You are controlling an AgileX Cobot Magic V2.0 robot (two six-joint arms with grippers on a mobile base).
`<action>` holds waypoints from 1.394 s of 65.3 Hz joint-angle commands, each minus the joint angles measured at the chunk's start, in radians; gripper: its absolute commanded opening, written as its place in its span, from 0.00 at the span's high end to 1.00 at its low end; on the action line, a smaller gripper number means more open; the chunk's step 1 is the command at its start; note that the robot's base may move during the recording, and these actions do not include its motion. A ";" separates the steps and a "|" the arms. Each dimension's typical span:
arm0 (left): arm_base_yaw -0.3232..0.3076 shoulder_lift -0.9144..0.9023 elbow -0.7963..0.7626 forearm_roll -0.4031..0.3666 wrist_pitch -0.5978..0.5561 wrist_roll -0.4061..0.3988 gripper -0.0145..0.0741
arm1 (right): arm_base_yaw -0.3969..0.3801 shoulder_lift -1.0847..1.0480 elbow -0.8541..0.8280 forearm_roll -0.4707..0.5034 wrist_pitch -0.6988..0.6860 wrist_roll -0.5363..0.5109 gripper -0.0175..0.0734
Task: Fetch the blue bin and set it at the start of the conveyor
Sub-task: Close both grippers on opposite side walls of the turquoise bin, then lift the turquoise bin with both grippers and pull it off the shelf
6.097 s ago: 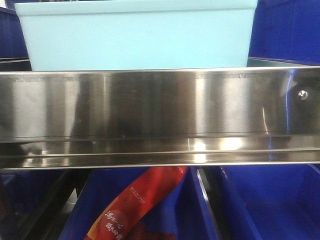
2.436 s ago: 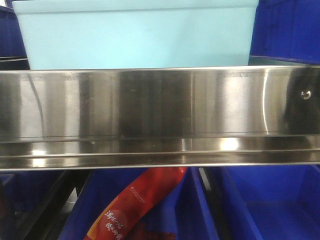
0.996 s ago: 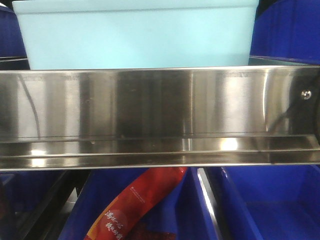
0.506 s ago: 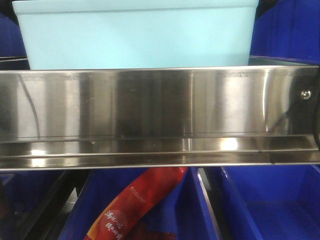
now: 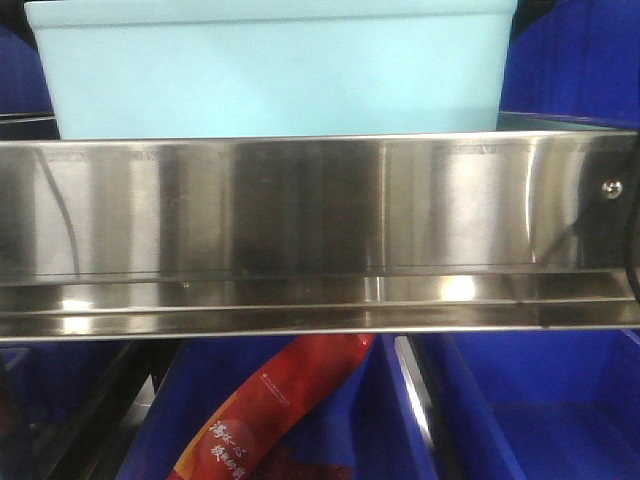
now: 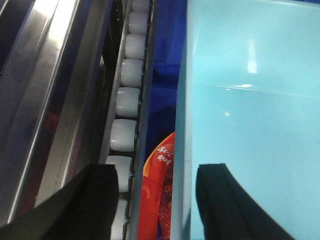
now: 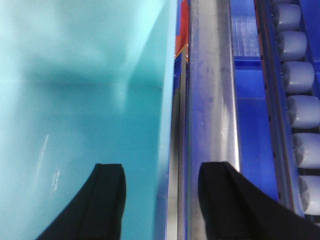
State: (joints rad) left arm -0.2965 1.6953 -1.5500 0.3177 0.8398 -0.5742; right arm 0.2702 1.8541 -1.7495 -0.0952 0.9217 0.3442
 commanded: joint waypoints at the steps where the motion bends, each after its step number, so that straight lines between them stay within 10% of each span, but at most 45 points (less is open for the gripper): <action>1: -0.008 -0.001 -0.006 -0.002 -0.004 -0.005 0.53 | -0.001 -0.001 -0.007 -0.011 -0.001 -0.006 0.54; 40: -0.010 -0.001 -0.006 -0.002 -0.009 -0.005 0.55 | 0.005 -0.001 -0.007 -0.011 -0.001 -0.006 0.54; 58: -0.023 0.010 -0.006 -0.026 0.012 -0.005 0.97 | 0.014 0.001 -0.007 -0.011 0.011 -0.006 0.99; 91: -0.038 -0.045 -0.042 -0.013 0.031 -0.006 0.96 | 0.027 -0.059 -0.016 -0.093 0.041 0.040 0.98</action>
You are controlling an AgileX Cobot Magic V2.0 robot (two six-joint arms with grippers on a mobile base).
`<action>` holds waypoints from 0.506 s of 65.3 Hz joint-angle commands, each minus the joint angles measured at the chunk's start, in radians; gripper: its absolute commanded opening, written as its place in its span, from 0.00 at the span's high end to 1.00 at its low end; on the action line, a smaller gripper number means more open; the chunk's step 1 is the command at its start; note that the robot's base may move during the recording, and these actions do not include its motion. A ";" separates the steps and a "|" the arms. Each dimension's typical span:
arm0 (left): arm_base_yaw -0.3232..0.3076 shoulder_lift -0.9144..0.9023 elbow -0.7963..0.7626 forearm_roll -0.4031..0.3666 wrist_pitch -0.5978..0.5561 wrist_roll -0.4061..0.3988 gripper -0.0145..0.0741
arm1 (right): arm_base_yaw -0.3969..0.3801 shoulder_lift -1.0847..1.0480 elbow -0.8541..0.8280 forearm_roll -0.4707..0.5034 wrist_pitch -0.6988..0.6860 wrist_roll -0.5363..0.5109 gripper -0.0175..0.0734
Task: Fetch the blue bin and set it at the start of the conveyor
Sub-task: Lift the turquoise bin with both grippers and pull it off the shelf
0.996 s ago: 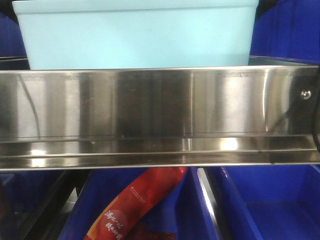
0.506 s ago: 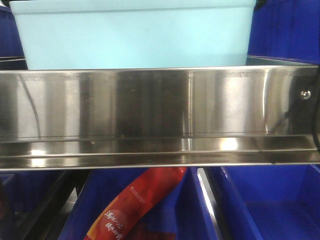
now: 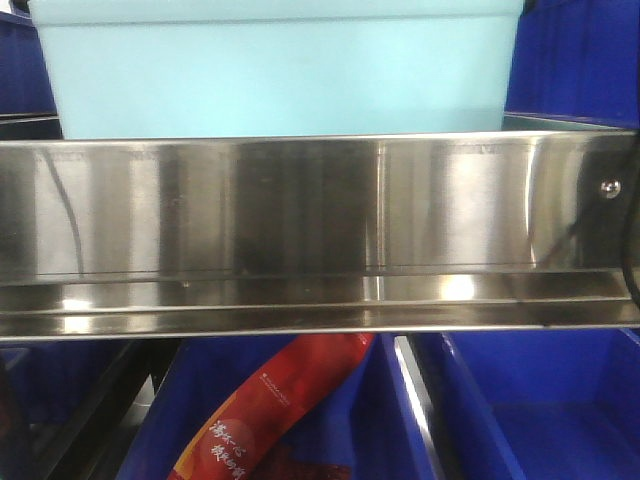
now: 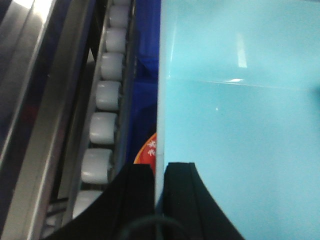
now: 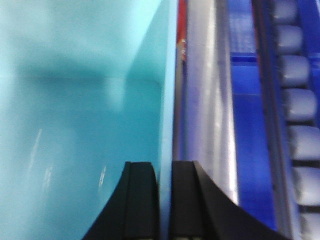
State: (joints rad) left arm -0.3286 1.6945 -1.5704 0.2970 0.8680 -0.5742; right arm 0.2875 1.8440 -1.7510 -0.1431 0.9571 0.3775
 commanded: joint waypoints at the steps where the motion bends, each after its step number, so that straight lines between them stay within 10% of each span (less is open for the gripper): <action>1: -0.008 -0.050 -0.022 0.008 0.004 -0.006 0.96 | 0.013 -0.054 -0.014 -0.048 0.005 0.007 0.98; 33: -0.125 -0.244 -0.024 0.144 0.018 -0.120 0.96 | 0.101 -0.272 0.016 -0.213 0.004 0.107 0.98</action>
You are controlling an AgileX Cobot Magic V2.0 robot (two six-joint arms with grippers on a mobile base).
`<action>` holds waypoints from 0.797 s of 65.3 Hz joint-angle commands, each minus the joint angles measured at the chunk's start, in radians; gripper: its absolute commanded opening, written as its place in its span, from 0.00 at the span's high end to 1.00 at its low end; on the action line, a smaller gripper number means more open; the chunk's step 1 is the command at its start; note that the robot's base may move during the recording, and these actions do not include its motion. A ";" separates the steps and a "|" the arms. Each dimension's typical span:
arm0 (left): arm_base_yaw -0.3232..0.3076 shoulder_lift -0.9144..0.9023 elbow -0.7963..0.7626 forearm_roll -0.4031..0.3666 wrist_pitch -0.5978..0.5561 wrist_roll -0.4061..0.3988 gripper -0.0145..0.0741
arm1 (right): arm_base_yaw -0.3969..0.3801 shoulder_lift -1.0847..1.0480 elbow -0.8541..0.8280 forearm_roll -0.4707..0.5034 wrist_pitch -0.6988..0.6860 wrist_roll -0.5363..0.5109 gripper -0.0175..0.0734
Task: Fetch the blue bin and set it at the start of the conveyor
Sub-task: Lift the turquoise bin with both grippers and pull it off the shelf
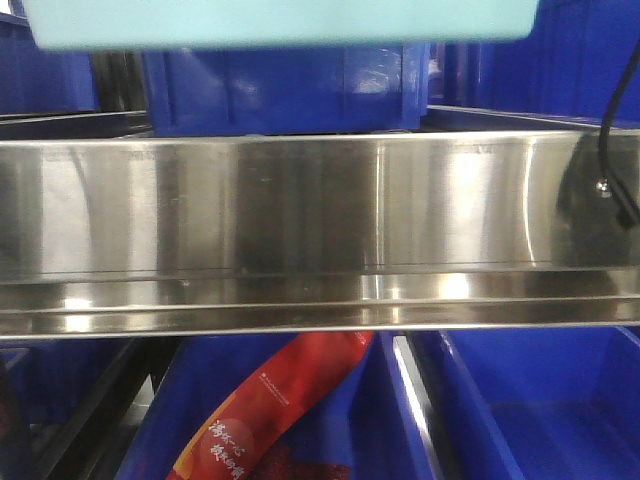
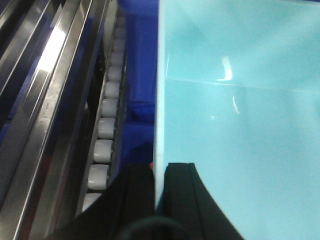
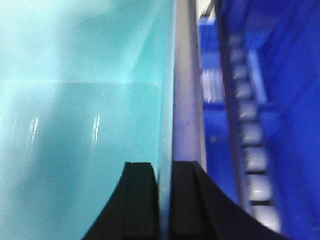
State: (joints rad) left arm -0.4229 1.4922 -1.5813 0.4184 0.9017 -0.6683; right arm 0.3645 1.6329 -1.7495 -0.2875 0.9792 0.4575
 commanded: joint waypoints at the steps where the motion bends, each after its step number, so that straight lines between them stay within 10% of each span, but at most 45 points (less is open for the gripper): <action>1: -0.035 -0.045 -0.013 0.028 -0.015 -0.028 0.96 | 0.029 -0.069 0.023 -0.084 -0.019 0.036 0.98; 16: -0.122 -0.139 0.031 0.171 -0.052 -0.149 0.96 | 0.045 -0.175 0.090 -0.111 -0.050 0.061 0.98; 52: -0.130 -0.169 0.031 0.190 -0.050 -0.149 0.96 | 0.045 -0.217 0.090 -0.111 -0.067 0.061 0.98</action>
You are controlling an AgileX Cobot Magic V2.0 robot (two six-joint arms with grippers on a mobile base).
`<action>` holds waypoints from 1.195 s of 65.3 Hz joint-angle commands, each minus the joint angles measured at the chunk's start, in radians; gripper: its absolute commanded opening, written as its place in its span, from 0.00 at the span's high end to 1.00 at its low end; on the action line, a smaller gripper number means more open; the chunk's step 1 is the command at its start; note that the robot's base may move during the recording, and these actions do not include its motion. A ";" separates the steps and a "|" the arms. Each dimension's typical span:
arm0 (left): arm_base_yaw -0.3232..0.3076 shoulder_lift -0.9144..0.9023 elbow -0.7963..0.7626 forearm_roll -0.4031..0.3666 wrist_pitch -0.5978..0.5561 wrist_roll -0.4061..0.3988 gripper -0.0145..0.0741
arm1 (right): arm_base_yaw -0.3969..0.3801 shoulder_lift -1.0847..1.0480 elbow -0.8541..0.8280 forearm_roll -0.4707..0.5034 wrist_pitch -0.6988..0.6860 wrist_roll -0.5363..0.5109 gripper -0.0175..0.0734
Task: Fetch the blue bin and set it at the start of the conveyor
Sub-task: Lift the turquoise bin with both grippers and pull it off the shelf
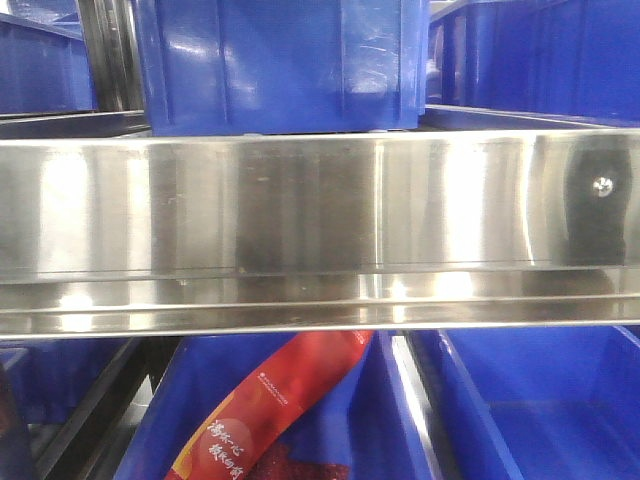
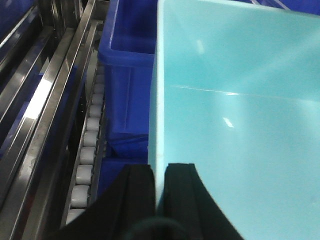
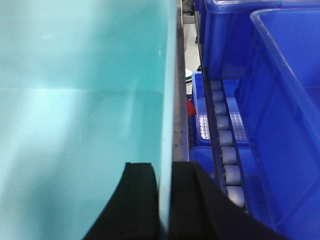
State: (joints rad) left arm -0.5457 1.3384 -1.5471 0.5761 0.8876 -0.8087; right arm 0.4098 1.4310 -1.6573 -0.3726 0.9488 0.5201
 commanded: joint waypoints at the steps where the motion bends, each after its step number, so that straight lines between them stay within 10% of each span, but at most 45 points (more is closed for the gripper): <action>1: -0.007 -0.016 -0.003 0.032 -0.036 -0.009 0.96 | 0.000 -0.015 -0.003 -0.026 -0.036 -0.002 0.98; 78: -0.007 -0.014 -0.003 0.032 -0.038 -0.009 0.96 | 0.000 -0.015 -0.003 -0.026 -0.041 -0.002 0.98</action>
State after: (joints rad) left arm -0.5457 1.3384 -1.5455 0.5818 0.8856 -0.8105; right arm 0.4098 1.4310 -1.6557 -0.3726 0.9426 0.5222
